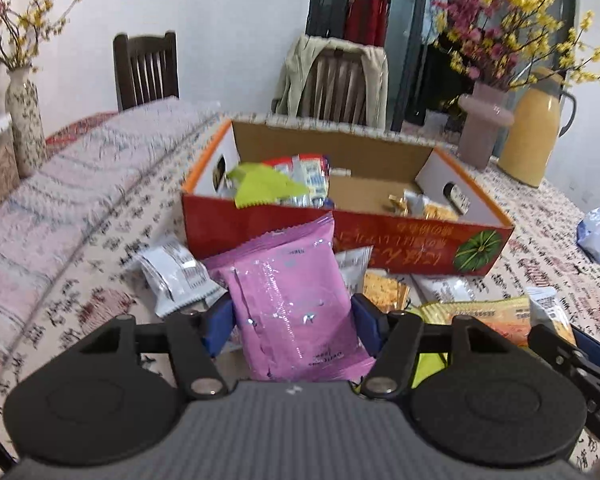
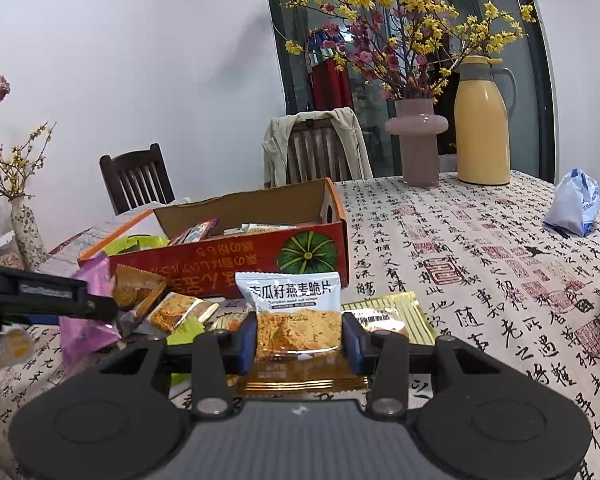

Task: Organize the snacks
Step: 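Grasp the pink packet with the left tool while the right lifts the sunflower-seed packet, then drop the pink packet into the box with left tool while right drops seed packet in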

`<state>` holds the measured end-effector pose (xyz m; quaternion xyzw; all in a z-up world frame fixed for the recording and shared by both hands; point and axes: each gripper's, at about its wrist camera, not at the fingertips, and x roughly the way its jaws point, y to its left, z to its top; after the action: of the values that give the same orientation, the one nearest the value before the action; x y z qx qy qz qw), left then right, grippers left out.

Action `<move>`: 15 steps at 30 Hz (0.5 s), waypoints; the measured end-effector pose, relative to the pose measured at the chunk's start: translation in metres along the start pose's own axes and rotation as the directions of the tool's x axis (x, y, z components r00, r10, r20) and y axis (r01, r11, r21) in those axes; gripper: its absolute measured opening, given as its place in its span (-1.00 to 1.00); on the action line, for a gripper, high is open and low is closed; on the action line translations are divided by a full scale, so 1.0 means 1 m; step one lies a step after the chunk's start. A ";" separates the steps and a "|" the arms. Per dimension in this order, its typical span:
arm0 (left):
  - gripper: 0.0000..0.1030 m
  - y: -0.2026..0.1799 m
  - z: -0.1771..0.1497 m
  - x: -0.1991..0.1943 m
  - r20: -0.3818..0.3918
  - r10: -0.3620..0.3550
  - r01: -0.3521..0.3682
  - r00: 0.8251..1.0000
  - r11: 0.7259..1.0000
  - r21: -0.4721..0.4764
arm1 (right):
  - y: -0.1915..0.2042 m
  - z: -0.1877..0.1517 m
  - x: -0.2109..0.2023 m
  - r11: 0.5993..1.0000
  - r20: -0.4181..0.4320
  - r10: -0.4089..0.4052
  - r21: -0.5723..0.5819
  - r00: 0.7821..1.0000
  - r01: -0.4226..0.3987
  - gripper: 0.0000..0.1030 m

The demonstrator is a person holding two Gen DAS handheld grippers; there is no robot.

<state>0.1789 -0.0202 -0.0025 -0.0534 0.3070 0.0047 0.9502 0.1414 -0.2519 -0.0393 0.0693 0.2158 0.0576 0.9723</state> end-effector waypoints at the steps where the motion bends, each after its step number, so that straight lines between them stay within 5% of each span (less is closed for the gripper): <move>1: 0.23 0.001 0.002 -0.006 0.018 -0.006 0.006 1.000 1.000 0.004 | 0.001 0.001 0.000 1.000 0.005 0.000 -0.004 1.000 0.000 -0.18; 15: 0.23 -0.006 0.074 -0.025 0.216 0.013 -0.028 0.976 0.997 0.069 | 0.025 0.062 0.027 0.996 0.126 0.005 -0.087 0.992 0.006 -0.18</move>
<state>0.2015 -0.0178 0.0725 -0.0154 0.2028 0.0092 0.9790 0.1903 -0.2307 0.0095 0.0302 0.1513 0.0620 0.9861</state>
